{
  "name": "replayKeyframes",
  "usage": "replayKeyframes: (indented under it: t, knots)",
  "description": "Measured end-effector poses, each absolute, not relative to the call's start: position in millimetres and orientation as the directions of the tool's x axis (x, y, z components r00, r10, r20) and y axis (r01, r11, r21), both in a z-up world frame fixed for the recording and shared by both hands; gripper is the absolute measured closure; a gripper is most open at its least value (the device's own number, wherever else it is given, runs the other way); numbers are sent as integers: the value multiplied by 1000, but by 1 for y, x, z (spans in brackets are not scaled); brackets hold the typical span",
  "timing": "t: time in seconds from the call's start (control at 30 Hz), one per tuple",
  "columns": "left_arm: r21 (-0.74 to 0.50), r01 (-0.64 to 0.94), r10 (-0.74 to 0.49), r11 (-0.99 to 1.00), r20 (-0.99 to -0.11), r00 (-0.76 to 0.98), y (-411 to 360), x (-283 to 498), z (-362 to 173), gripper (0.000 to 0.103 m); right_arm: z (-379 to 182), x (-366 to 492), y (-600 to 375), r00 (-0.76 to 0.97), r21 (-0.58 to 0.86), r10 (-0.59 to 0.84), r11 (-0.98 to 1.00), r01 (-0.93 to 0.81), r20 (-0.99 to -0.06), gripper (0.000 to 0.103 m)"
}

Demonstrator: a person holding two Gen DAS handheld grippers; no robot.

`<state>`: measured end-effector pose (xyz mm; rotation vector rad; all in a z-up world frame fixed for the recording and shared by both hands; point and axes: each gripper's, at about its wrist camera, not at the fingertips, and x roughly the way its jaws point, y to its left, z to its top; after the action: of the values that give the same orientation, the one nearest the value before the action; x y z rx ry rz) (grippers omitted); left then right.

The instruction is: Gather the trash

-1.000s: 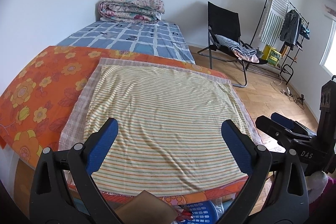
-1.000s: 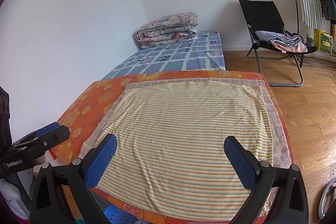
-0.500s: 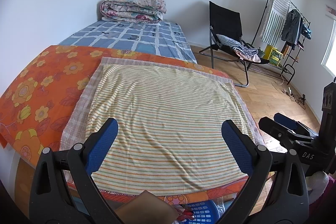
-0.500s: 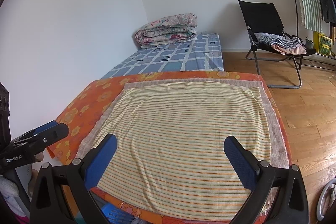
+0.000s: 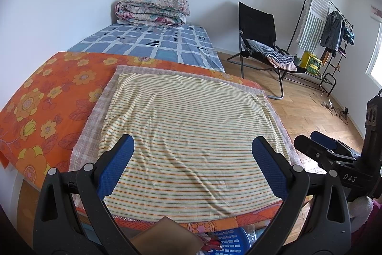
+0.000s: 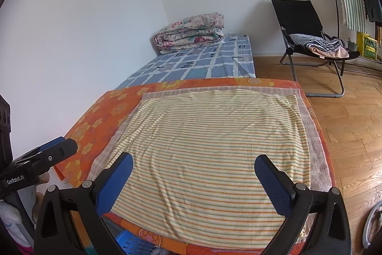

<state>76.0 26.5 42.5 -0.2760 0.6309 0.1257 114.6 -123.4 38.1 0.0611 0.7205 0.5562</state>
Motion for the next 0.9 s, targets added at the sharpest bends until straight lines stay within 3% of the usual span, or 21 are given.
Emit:
replayKeyframes:
  t: [0.9]
  knots:
    - [-215, -199, 32, 956, -597, 801, 27, 76, 43, 2, 33, 115, -126, 606, 247, 496, 858, -450, -621, 0]
